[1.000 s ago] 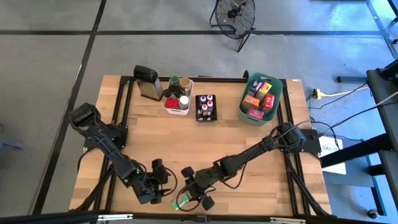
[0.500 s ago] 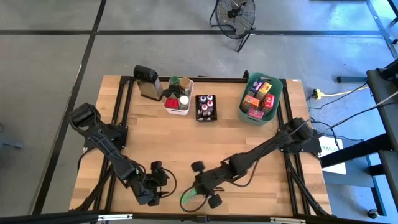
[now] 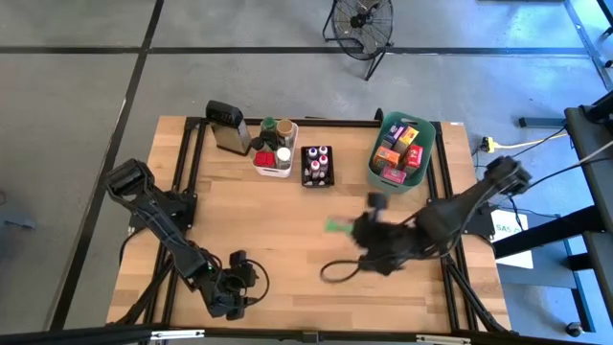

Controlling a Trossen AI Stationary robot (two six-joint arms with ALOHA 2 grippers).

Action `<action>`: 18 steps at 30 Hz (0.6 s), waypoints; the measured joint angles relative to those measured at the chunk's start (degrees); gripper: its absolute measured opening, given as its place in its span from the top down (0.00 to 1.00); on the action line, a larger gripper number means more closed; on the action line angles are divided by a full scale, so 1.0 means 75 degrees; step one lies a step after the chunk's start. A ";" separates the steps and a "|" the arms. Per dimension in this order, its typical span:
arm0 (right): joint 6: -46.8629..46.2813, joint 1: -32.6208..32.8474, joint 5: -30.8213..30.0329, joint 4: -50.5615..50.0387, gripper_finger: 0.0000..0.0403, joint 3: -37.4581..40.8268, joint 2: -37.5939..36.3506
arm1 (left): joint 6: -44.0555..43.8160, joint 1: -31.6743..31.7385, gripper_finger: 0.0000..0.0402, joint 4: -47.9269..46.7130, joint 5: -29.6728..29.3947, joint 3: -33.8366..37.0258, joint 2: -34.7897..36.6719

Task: Pick & Place Kitchen Items
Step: Put the green cereal box into the green bin

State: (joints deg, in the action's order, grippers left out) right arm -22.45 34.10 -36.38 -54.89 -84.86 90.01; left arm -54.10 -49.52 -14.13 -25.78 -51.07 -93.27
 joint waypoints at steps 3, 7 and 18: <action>-0.1146 0.0084 -0.0804 -0.1440 0.73 0.0000 -0.0550 | -0.0094 0.0000 0.27 0.0010 0.0000 0.0000 0.0000; -0.2408 0.0048 -0.1651 -0.2894 0.73 0.0000 -0.1129 | -0.0240 0.0000 0.27 0.0032 0.0000 0.0000 0.0000; -0.2554 -0.1005 -0.2754 -0.3903 0.73 0.0734 -0.2218 | -0.0356 0.0000 0.27 0.0032 -0.0026 -0.0001 0.0000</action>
State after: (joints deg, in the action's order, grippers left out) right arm -41.60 26.56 -57.03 -84.16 -79.35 73.38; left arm -56.77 -49.52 -13.89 -25.98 -51.08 -93.27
